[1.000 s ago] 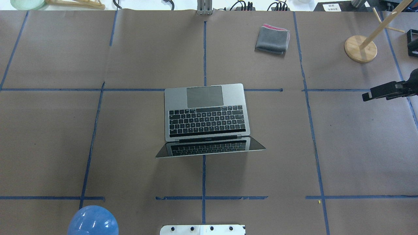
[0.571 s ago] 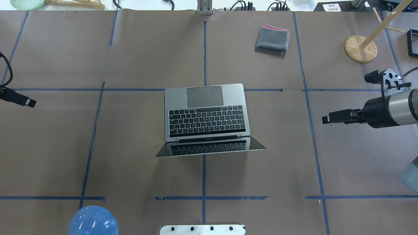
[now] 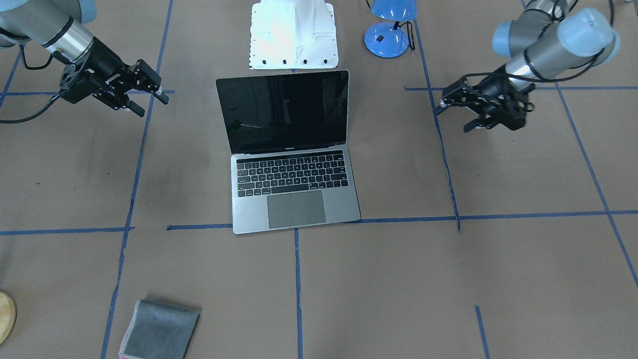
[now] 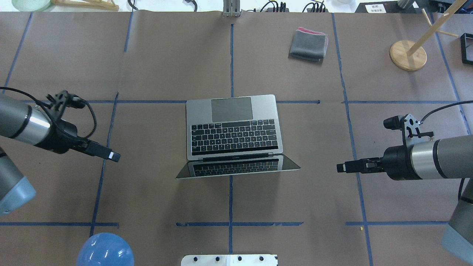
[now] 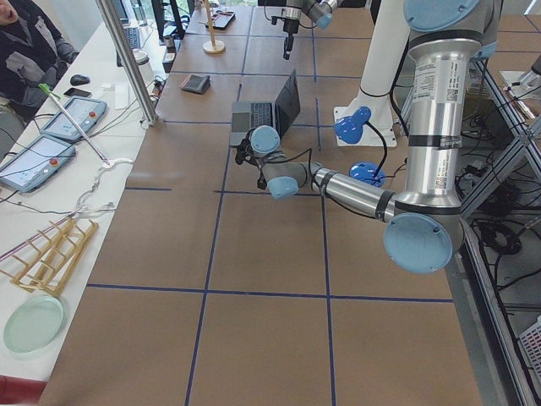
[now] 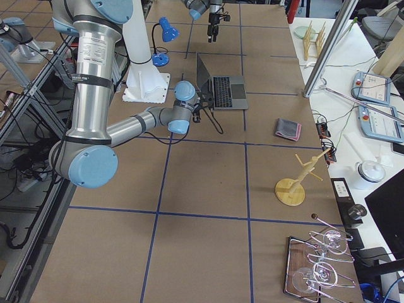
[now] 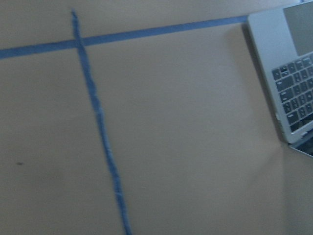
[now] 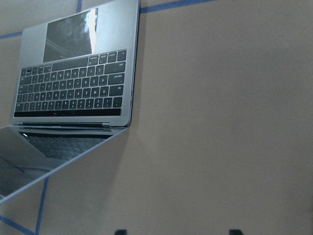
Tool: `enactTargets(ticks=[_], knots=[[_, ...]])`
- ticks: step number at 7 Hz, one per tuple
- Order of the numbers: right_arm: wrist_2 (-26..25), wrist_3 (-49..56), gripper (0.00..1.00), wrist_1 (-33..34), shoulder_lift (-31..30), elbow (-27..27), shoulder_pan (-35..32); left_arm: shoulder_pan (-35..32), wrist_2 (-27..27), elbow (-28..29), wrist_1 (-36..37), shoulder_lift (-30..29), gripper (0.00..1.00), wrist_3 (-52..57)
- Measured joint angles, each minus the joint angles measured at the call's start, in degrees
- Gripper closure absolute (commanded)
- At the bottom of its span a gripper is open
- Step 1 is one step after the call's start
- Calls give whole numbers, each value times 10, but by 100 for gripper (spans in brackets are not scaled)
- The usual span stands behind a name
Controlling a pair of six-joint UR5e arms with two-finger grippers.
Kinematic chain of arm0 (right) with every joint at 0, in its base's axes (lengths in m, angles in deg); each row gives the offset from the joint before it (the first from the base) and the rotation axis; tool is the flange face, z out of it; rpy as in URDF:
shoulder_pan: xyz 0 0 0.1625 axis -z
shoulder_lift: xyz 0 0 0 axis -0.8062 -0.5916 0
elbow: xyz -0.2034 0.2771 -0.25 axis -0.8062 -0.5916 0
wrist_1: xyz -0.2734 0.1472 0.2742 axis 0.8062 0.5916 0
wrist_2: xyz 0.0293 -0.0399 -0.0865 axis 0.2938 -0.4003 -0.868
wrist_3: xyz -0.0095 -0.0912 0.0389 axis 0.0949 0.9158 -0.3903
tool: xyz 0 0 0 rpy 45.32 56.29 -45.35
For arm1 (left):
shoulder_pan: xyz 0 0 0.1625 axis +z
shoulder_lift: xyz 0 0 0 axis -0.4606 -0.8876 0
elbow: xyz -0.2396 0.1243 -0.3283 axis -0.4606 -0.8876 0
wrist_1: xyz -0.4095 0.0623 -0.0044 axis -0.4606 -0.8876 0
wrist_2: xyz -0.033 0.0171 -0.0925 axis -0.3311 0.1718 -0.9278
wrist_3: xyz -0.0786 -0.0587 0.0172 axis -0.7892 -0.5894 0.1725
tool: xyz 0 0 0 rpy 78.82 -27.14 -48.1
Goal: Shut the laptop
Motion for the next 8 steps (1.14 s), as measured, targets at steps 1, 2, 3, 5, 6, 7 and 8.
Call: enactTargets(ticks=[1, 2, 3, 5, 6, 7, 8], knots=[[-13, -1, 74, -3, -14, 13, 30, 34, 2, 0, -8, -21, 60, -12], [-21, 0, 88, -4, -28, 21, 58, 50, 1, -1, -11, -33, 78, -17], [-39, 0, 98, -5, -39, 27, 87, 61, 1, -1, -11, -38, 85, -28], [-92, 0, 99, -5, -43, 49, 133, 89, 1, -2, -10, -56, 97, -89], [-110, -3, 100, -5, -35, 58, 141, 102, 2, -3, -9, -67, 98, -121], [-128, -10, 100, -5, -23, 62, 144, 110, 3, -5, -10, -82, 98, -156], [-142, -17, 100, -4, -8, 64, 146, 113, 3, -9, -10, -100, 98, -192]])
